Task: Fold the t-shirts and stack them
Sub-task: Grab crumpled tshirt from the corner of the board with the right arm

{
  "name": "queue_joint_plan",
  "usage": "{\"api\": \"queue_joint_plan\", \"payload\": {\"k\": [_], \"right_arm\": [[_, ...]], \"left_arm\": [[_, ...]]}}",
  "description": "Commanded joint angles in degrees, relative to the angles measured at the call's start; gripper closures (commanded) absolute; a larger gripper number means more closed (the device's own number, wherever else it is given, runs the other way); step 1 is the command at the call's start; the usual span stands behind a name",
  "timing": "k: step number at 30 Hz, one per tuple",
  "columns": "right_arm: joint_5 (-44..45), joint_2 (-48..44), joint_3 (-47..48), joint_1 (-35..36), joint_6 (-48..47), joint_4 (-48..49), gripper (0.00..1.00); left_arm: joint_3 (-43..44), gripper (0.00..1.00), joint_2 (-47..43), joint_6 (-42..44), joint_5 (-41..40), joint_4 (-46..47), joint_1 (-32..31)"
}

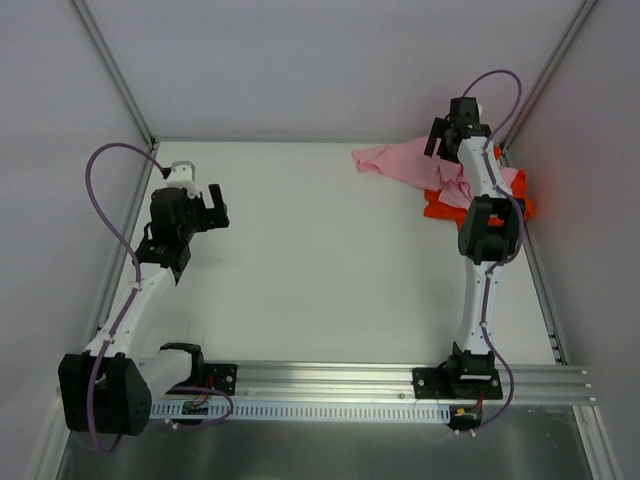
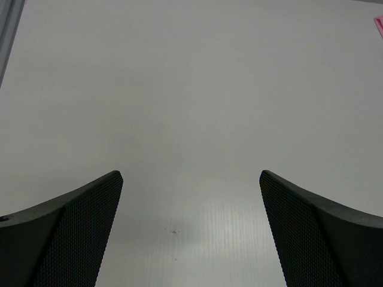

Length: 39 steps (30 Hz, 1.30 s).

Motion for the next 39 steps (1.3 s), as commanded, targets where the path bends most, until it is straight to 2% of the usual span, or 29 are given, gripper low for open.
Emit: {"api": "queue_joint_plan", "payload": {"k": [1,9,11,14,15,17,18,21,24,25,27,31,34,39], "right_arm": [[-2.5,2.3,3.7,0.5,-0.3,4.3,0.04],[2.4,7.5,5.3,0.4,-3.4,4.8,0.00],[2.4,7.9,5.3,0.5,-4.3,4.8,0.09],[2.6,7.8,5.3,0.4,-5.0,4.7,0.29],[2.8,7.7,5.2,0.4,-5.2,4.8,0.44],[3.6,6.5,4.7,0.4,-5.6,5.4,0.60],[4.0,5.9,4.5,0.5,-5.7,5.7,0.76],[4.6,2.7,2.8,0.6,-6.6,7.4,0.99],[3.6,-0.3,2.4,0.5,-7.8,7.9,0.99],[2.8,-1.2,2.4,0.6,-7.9,7.4,0.99],[-0.2,-4.7,2.2,1.1,-8.6,5.8,0.99],[-4.1,-13.2,-0.8,4.8,-13.7,3.4,0.99],[-7.7,-23.7,-3.4,11.3,-17.0,1.7,0.99],[-9.3,-34.8,-4.0,21.5,-19.1,0.8,0.99]], "left_arm": [[2.3,0.01,1.7,1.4,-1.6,0.3,-0.1],[2.2,0.01,3.0,1.9,-1.8,-1.2,-0.1],[1.9,0.01,3.2,2.1,-1.8,-1.1,-0.1],[1.8,0.01,3.6,2.1,-1.9,-1.0,-0.2],[1.7,0.01,3.7,2.0,-1.8,-1.0,-0.2],[1.8,0.01,4.1,1.9,-1.6,-0.8,-0.1],[1.8,0.01,4.1,1.9,-1.5,-1.0,-0.1],[2.2,0.01,4.3,1.7,-1.0,-1.2,-0.2],[3.7,0.01,5.0,0.7,0.8,-2.0,-0.1],[4.4,0.01,5.7,0.1,5.3,-2.6,-0.1],[6.5,0.01,7.5,-1.7,8.6,-2.7,-0.1],[10.2,0.01,10.7,-6.8,9.3,-2.3,-0.2],[13.6,0.01,11.7,-7.1,14.0,-2.7,-0.2],[15.8,0.01,9.1,-6.2,22.7,-0.2,-0.5]]}}
